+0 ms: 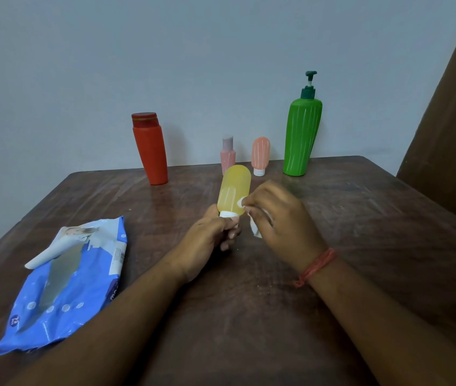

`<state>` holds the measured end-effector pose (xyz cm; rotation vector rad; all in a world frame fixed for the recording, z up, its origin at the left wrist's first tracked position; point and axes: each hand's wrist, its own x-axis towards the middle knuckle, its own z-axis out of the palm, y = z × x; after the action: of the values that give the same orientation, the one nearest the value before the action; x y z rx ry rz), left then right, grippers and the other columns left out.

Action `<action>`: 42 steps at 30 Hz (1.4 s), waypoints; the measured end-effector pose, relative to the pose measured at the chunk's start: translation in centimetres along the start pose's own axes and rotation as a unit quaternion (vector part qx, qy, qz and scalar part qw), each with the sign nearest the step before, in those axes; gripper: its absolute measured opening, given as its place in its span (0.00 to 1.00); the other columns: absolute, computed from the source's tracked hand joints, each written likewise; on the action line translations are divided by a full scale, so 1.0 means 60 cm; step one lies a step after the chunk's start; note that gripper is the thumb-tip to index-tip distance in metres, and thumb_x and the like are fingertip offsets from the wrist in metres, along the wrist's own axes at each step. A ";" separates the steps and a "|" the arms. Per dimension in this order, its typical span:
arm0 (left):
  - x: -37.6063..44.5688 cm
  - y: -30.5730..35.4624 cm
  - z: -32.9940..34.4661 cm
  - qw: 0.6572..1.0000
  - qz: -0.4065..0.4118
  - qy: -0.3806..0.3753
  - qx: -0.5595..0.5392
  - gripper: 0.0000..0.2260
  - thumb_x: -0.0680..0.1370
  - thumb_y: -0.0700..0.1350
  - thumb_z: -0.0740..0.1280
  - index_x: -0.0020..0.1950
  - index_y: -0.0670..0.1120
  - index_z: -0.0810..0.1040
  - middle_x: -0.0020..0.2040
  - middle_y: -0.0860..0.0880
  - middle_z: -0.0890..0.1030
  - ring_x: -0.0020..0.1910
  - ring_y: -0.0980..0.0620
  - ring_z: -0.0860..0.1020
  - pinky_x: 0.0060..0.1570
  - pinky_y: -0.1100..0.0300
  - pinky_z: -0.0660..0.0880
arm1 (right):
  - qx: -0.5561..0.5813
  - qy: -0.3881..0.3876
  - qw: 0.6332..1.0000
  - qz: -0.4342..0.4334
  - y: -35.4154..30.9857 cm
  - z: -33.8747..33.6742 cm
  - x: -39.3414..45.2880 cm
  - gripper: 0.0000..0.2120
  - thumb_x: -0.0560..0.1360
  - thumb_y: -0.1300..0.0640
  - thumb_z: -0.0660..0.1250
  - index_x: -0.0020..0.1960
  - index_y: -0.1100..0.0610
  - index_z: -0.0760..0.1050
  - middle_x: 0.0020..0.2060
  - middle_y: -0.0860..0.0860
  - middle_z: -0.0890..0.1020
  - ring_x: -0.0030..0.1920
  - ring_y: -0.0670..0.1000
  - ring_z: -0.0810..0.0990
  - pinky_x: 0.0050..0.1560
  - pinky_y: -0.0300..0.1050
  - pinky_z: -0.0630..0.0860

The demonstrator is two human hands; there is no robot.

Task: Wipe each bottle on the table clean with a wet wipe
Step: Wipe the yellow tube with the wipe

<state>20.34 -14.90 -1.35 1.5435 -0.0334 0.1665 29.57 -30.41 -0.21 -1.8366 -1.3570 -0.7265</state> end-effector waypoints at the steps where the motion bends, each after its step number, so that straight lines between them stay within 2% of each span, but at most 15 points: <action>1: 0.000 0.000 0.000 1.000 0.002 -0.004 -0.006 0.14 0.76 0.47 0.62 0.60 0.43 0.67 0.38 0.48 0.71 0.32 0.54 0.66 0.36 0.58 0.63 | 0.003 0.006 1.000 0.005 0.000 0.000 -0.001 0.04 0.78 0.66 0.68 0.49 0.61 0.81 0.45 0.53 0.79 0.46 0.51 0.78 0.48 0.42 0.75; 4: 0.001 -0.003 -0.001 1.000 0.005 -0.005 -0.021 0.14 0.76 0.46 0.62 0.59 0.43 0.67 0.38 0.48 0.71 0.33 0.54 0.66 0.36 0.57 0.62 | -0.001 -0.011 1.000 -0.016 0.001 0.000 -0.002 0.03 0.78 0.65 0.68 0.50 0.61 0.81 0.45 0.53 0.79 0.45 0.51 0.78 0.48 0.41 0.74; 7: 0.001 -0.005 -0.001 1.000 -0.001 -0.023 0.001 0.12 0.76 0.46 0.61 0.57 0.44 0.67 0.37 0.49 0.71 0.33 0.53 0.65 0.37 0.58 0.64 | 0.001 0.043 0.998 0.035 0.010 -0.007 0.000 0.03 0.78 0.66 0.69 0.50 0.61 0.81 0.46 0.53 0.80 0.47 0.50 0.79 0.49 0.44 0.76; 11: -0.002 -0.004 0.000 0.999 0.003 -0.029 0.014 0.10 0.77 0.47 0.61 0.56 0.45 0.67 0.38 0.49 0.71 0.33 0.53 0.66 0.39 0.56 0.64 | 0.029 0.006 0.999 0.014 0.010 -0.011 -0.007 0.03 0.77 0.66 0.70 0.50 0.60 0.81 0.46 0.52 0.80 0.46 0.49 0.79 0.49 0.39 0.75; 15: -0.002 -0.005 0.003 0.995 0.000 -0.040 0.096 0.13 0.77 0.49 0.61 0.59 0.45 0.67 0.39 0.50 0.71 0.35 0.53 0.66 0.42 0.55 0.65 | 0.005 0.090 0.992 0.088 0.022 -0.013 0.002 0.04 0.77 0.65 0.70 0.49 0.59 0.82 0.46 0.52 0.81 0.48 0.49 0.81 0.50 0.44 0.77; 18: -0.005 -0.006 0.005 0.987 -0.008 -0.039 0.156 0.16 0.76 0.52 0.62 0.60 0.46 0.68 0.40 0.50 0.71 0.37 0.54 0.68 0.43 0.53 0.67 | -0.002 0.132 0.984 0.119 0.024 -0.013 0.008 0.05 0.76 0.66 0.71 0.49 0.58 0.83 0.46 0.52 0.82 0.48 0.48 0.80 0.52 0.34 0.74; 21: -0.003 -0.011 0.009 0.976 -0.016 -0.029 0.217 0.16 0.73 0.58 0.63 0.56 0.52 0.69 0.41 0.52 0.72 0.38 0.56 0.69 0.45 0.53 0.69 | -0.009 0.163 0.978 0.129 0.026 -0.025 0.012 0.07 0.76 0.67 0.70 0.51 0.60 0.84 0.48 0.54 0.82 0.49 0.45 0.79 0.55 0.27 0.70; 22: -0.001 -0.013 0.009 0.972 -0.019 -0.028 0.233 0.15 0.73 0.60 0.63 0.56 0.55 0.69 0.42 0.54 0.72 0.39 0.56 0.70 0.46 0.52 0.70 | -0.020 0.156 0.981 0.111 0.024 -0.025 0.012 0.08 0.76 0.68 0.69 0.52 0.61 0.84 0.48 0.55 0.81 0.50 0.46 0.79 0.56 0.28 0.71; 24: -0.001 -0.016 0.009 0.972 -0.017 -0.021 0.234 0.14 0.72 0.63 0.62 0.53 0.59 0.68 0.42 0.56 0.73 0.41 0.57 0.70 0.48 0.52 0.70 | -0.056 0.111 0.992 0.034 0.013 -0.022 0.009 0.11 0.75 0.69 0.66 0.55 0.63 0.83 0.50 0.57 0.80 0.52 0.52 0.79 0.57 0.38 0.74; 26: -0.002 -0.014 0.010 0.974 -0.014 -0.011 0.226 0.15 0.72 0.63 0.62 0.54 0.58 0.68 0.44 0.56 0.73 0.41 0.57 0.70 0.48 0.52 0.70 | -0.089 0.062 0.993 -0.034 0.007 -0.020 0.008 0.16 0.74 0.71 0.63 0.58 0.64 0.82 0.51 0.58 0.80 0.53 0.55 0.77 0.58 0.45 0.74; 29: -0.005 -0.008 0.015 0.967 -0.009 -0.002 0.254 0.18 0.74 0.61 0.62 0.56 0.51 0.67 0.42 0.53 0.72 0.40 0.55 0.70 0.46 0.51 0.70 | -0.118 0.047 0.992 -0.018 0.021 -0.025 0.018 0.20 0.71 0.74 0.62 0.61 0.65 0.80 0.56 0.59 0.79 0.56 0.57 0.76 0.60 0.51 0.74; 34: -0.007 -0.001 0.021 0.959 0.001 0.003 0.284 0.10 0.81 0.53 0.62 0.57 0.49 0.67 0.42 0.54 0.71 0.40 0.57 0.70 0.44 0.56 0.69 | -0.119 -0.033 0.991 -0.058 0.031 -0.031 0.012 0.18 0.74 0.72 0.62 0.61 0.63 0.81 0.55 0.56 0.81 0.55 0.55 0.76 0.60 0.45 0.73; 37: -0.008 0.003 0.026 0.948 0.005 0.011 0.318 0.08 0.83 0.49 0.62 0.57 0.47 0.67 0.43 0.53 0.71 0.40 0.57 0.70 0.43 0.56 0.69 | -0.146 0.000 0.989 -0.015 0.041 -0.037 0.016 0.16 0.76 0.70 0.66 0.60 0.59 0.82 0.50 0.53 0.82 0.50 0.55 0.76 0.52 0.50 0.77; 40: -0.010 0.005 0.028 0.935 0.009 0.012 0.353 0.09 0.83 0.50 0.62 0.57 0.46 0.66 0.45 0.52 0.72 0.42 0.55 0.70 0.46 0.53 0.71 | -0.151 -0.038 0.986 -0.054 0.026 -0.026 0.013 0.15 0.78 0.65 0.60 0.59 0.60 0.82 0.49 0.54 0.81 0.49 0.56 0.77 0.48 0.51 0.77; 42: -0.011 0.005 0.028 0.929 0.005 0.011 0.369 0.09 0.83 0.51 0.61 0.57 0.46 0.66 0.45 0.52 0.72 0.42 0.54 0.71 0.48 0.49 0.72 | -0.176 -0.035 0.983 -0.049 0.030 -0.032 0.014 0.14 0.78 0.65 0.61 0.58 0.59 0.82 0.48 0.54 0.80 0.48 0.56 0.77 0.46 0.52 0.78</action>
<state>19.76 -16.64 -1.06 2.2946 0.0464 0.2181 31.51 -31.85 1.12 -2.0956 -1.4443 -1.0143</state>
